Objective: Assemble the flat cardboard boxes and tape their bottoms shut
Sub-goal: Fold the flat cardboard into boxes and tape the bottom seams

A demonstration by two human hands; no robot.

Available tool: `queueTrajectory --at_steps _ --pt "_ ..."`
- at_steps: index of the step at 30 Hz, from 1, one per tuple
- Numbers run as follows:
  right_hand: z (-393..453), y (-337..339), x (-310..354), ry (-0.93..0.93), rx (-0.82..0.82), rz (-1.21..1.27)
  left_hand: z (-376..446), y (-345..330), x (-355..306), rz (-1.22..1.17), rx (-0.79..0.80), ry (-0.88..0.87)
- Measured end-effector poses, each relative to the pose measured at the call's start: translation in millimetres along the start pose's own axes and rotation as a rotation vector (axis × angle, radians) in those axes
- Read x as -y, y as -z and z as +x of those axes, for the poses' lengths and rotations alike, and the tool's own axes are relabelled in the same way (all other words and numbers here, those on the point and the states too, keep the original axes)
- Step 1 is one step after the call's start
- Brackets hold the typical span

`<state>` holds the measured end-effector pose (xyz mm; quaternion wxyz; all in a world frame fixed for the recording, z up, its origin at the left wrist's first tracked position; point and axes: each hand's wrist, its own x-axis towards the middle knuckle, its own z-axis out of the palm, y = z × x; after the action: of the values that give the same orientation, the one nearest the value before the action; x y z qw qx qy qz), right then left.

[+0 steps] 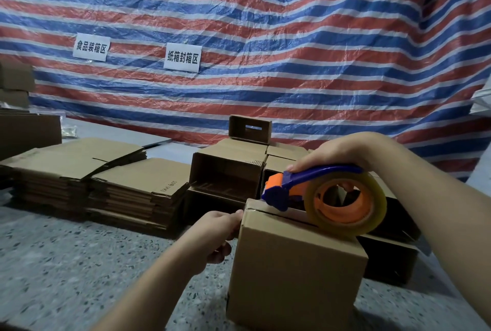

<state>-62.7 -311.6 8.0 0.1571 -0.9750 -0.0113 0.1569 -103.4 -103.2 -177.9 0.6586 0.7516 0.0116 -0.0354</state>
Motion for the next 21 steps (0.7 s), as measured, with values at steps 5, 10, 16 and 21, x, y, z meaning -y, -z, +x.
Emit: queueTrajectory --at_steps 5,10,16,21 --pt "-1 0 1 0.002 0.014 0.016 -1 -4 -1 -0.012 -0.003 0.013" --pt "0 0 1 0.0 0.023 0.032 -2 -7 4 0.086 -0.023 0.051" --pt "2 2 1 -0.008 0.051 0.005 -7 -2 15 0.133 -0.328 -0.282" --pt "5 3 -1 0.009 0.05 -0.001 -24 -15 4 0.102 -0.209 -0.495"
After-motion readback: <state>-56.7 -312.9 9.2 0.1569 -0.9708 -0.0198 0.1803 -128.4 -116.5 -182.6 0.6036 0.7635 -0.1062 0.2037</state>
